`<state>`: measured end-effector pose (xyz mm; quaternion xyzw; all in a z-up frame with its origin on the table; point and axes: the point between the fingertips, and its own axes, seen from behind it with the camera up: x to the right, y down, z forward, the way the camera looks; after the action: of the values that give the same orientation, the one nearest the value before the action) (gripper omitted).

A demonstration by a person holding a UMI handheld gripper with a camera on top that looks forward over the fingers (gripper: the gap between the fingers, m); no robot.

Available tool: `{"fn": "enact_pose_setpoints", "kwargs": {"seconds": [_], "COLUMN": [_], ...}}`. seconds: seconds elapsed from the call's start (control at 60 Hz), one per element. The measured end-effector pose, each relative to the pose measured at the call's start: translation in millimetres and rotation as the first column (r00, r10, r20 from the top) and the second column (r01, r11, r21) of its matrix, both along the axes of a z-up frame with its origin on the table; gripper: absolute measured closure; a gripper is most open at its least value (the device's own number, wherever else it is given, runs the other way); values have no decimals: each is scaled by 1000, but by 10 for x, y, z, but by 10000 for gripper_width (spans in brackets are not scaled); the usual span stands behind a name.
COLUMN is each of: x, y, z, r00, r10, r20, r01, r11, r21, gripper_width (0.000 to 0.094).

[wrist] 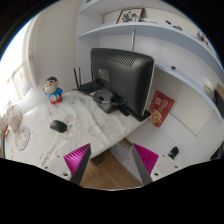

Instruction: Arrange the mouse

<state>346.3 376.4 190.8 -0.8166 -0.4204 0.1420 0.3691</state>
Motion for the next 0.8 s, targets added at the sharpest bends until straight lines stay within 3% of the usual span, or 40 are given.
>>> {"fn": "enact_pose_setpoints", "kwargs": {"seconds": [0.283,0.5,0.633,0.8], "x": [-427,-878,-1109,-1371], "y": [-42,-438,-779,-1250], "z": [-161,-296,-405,-544], "r00": [993,961,926,842], "r10": [113,271,369,526], "r20": [-28,-60,-79,-116], "r01": [-112,-270,-369,-530], "r11": [993,963,929,848], "r21": [35,22,7,0], "gripper_width": [76,76,79,75]}}
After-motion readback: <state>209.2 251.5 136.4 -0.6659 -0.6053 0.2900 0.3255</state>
